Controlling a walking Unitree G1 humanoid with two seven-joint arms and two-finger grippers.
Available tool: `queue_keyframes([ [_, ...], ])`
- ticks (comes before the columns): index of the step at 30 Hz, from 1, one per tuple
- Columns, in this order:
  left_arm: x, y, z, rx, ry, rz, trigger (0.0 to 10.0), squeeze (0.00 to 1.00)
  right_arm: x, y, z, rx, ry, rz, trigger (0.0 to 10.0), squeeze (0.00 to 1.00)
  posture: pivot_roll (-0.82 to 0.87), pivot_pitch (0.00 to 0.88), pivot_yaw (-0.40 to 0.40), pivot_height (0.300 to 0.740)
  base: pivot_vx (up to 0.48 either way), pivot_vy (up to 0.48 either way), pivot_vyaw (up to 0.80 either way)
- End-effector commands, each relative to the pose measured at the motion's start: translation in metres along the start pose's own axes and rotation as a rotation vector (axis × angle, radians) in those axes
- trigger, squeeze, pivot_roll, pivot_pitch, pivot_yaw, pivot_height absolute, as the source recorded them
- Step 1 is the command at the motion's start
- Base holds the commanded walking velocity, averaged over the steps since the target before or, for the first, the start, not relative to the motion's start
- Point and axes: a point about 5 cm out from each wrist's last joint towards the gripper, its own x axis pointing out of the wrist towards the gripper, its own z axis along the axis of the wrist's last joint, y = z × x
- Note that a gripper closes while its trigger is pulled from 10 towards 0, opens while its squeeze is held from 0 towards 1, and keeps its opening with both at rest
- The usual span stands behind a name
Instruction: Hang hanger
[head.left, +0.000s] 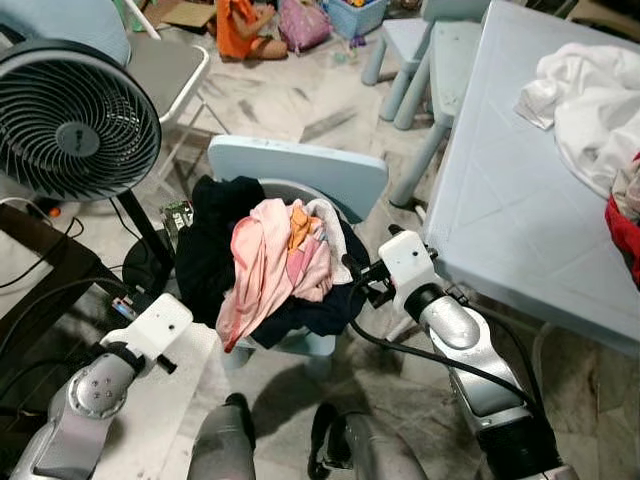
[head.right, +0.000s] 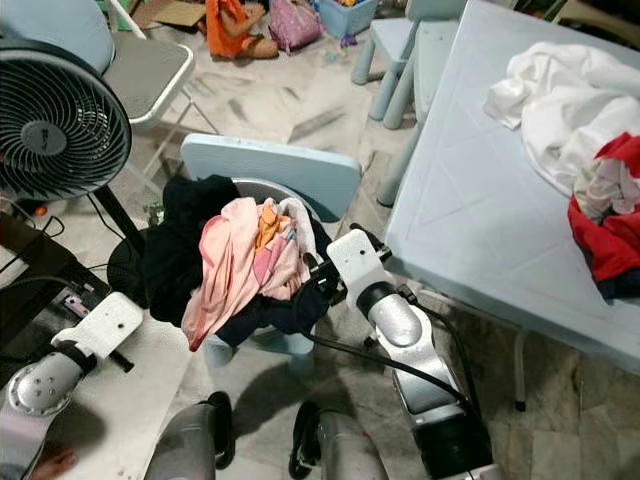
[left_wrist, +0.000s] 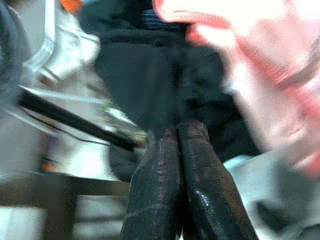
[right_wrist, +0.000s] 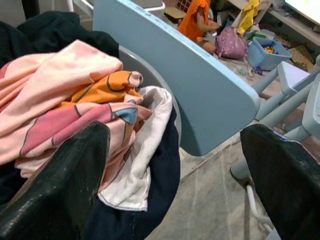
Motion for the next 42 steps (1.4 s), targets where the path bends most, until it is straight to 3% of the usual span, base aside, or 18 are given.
queue_keyframes([
  [1, 0.003, -0.008, -0.002, -0.037, 0.029, -0.055, 10.0, 1.0, 0.0, -0.001, -0.003, -0.009, 0.008, -0.001, 10.0, 0.0, 0.01, 0.18, -0.082, 0.74, 0.0, 0.0, 0.0],
  [5, 0.01, -0.017, 0.002, -0.071, 0.031, -0.111, 10.0, 1.0, 0.0, -0.002, -0.003, -0.014, 0.006, -0.003, 10.0, 0.0, 0.0, 0.18, -0.083, 0.74, 0.0, 0.0, 0.0],
  [9, 0.016, -0.022, 0.014, -0.191, 0.013, -0.128, 10.0, 1.0, -0.001, -0.004, -0.003, -0.019, 0.007, -0.009, 10.0, 0.0, 0.0, 0.186, -0.085, 0.74, 0.0, 0.0, 0.0],
  [10, 0.018, -0.023, 0.019, -0.275, 0.02, -0.136, 10.0, 1.0, -0.002, -0.005, -0.003, -0.02, 0.007, -0.01, 10.0, 0.0, 0.0, 0.189, -0.085, 0.74, 0.0, 0.0, 0.0],
  [11, 0.018, -0.023, 0.019, -0.275, 0.02, -0.136, 10.0, 1.0, -0.002, -0.005, -0.003, -0.02, 0.007, -0.01, 10.0, 0.0, 0.0, 0.189, -0.085, 0.74, 0.0, 0.0, 0.0],
  [13, 0.02, -0.025, 0.024, -0.382, 0.037, -0.146, 10.0, 1.0, -0.001, -0.003, -0.003, -0.023, 0.006, -0.009, 10.0, 0.0, 0.0, 0.192, -0.086, 0.74, 0.0, 0.0, 0.0],
  [16, 0.019, -0.029, 0.026, -0.454, 0.054, -0.162, 10.0, 1.0, 0.001, -0.001, -0.002, -0.024, 0.002, -0.003, 10.0, 0.0, 0.0, 0.195, -0.088, 0.74, 0.0, 0.0, 0.0],
  [24, 0.018, -0.036, 0.02, -0.527, 0.131, -0.201, 10.0, 1.0, 0.003, -0.002, 0.001, -0.027, -0.005, 0.001, 10.0, 0.0, 0.0, 0.195, -0.088, 0.74, 0.0, 0.0, 0.0],
  [28, 0.02, -0.041, 0.017, -0.645, 0.164, -0.226, 10.0, 1.0, 0.004, -0.003, 0.0, -0.028, -0.005, -0.002, 10.0, 0.0, 0.0, 0.195, -0.09, 0.74, 0.0, 0.0, 0.0],
  [42, 0.032, -0.041, 0.026, -0.667, 0.149, -0.24, 10.0, 1.0, 0.004, -0.002, 0.001, -0.032, -0.013, -0.007, 10.0, 0.0, 0.0, 0.195, -0.089, 0.74, 0.0, 0.0, 0.0],
])
